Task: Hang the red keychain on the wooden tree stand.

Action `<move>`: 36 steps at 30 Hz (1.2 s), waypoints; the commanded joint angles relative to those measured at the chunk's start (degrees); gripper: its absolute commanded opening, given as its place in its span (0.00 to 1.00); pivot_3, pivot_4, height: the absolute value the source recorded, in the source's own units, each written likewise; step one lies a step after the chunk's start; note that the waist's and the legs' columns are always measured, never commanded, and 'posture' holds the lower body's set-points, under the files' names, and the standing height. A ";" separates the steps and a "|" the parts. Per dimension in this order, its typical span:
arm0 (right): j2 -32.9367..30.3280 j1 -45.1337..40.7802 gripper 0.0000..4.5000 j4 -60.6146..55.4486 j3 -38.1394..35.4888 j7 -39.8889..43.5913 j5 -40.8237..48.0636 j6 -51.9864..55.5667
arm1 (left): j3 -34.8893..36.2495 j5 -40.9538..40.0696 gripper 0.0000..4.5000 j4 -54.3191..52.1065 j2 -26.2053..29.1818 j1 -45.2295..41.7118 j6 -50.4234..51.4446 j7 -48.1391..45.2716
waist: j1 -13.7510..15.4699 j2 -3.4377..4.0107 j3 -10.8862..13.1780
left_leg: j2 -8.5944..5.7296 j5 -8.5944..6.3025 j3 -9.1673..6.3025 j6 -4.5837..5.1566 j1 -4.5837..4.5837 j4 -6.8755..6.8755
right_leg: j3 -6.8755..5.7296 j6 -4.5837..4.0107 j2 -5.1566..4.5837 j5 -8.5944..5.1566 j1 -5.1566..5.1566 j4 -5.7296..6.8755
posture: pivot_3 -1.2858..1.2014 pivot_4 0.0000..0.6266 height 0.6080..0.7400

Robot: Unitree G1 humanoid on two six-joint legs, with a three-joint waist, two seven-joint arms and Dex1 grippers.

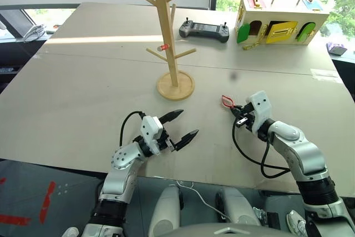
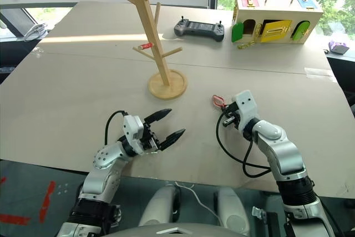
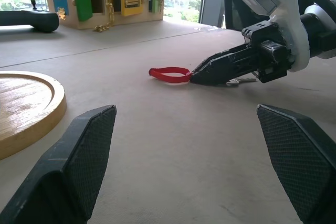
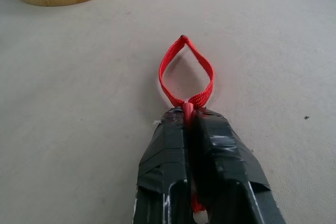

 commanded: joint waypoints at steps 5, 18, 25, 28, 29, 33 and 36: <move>-0.42 -0.90 0.00 -1.02 -1.78 0.56 -0.08 -1.35 | -0.60 -0.08 1.00 -3.54 0.14 0.13 -1.96 -0.76 | 0.00 0.00 0.00 | 0.00 0.00 0.00 0.00 0.00 0.00 | 0.00 0.00 0.00 0.00 0.00 0.00 | 0.52 0.24 1.00; -9.63 -10.36 0.00 -12.43 -7.95 11.24 9.95 2.61 | 3.94 -7.19 1.00 -17.49 2.31 0.23 11.04 7.05 | -0.17 0.00 0.04 | 0.02 0.00 -0.02 0.00 -0.01 0.01 | 0.00 0.00 0.01 0.00 -0.01 0.02 | 0.52 0.24 1.00; -10.30 -28.92 0.00 -10.22 -5.36 13.33 11.78 3.37 | 16.91 -20.21 1.00 -29.02 10.80 0.17 26.39 14.98 | -0.24 -0.03 0.11 | 0.10 0.00 -0.11 0.00 0.02 -0.02 | -0.08 -0.01 0.07 0.00 -0.03 0.07 | 0.52 0.24 1.00; -8.48 -33.27 0.00 -9.07 -2.72 13.25 10.85 2.75 | 21.18 -23.80 1.00 -31.26 14.84 0.17 30.38 15.82 | -0.01 -0.04 0.12 | 0.06 0.00 -0.10 0.00 -0.07 -0.03 | -0.12 -0.01 0.02 -0.01 -0.05 -0.02 | 0.52 0.24 1.00; -7.69 -34.55 0.00 -8.60 -1.41 13.20 10.01 2.10 | 22.43 -24.91 1.00 -31.81 16.18 0.38 31.44 15.74 | -0.01 -0.04 0.13 | 0.04 0.00 -0.09 0.00 -0.09 -0.02 | -0.12 -0.01 -0.01 0.00 -0.06 -0.03 | 0.52 0.24 1.00; -5.90 -37.28 0.00 -6.07 4.81 14.13 4.10 -3.71 | 26.82 -30.59 1.00 -34.01 21.11 -0.29 36.40 16.55 | -0.02 -0.04 0.14 | 0.02 0.00 -0.10 0.00 -0.08 -0.02 | -0.12 -0.02 -0.03 0.00 -0.08 -0.01 | 0.52 0.24 1.00; -4.71 -37.29 0.00 -3.28 8.52 14.50 -0.50 -8.47 | 29.13 -35.22 1.00 -34.83 24.43 -2.99 40.01 18.37 | 0.09 -0.09 0.16 | 0.04 0.00 -0.11 -0.01 -0.08 -0.01 | -0.15 -0.02 -0.02 -0.01 -0.08 0.00 | 0.52 0.24 1.00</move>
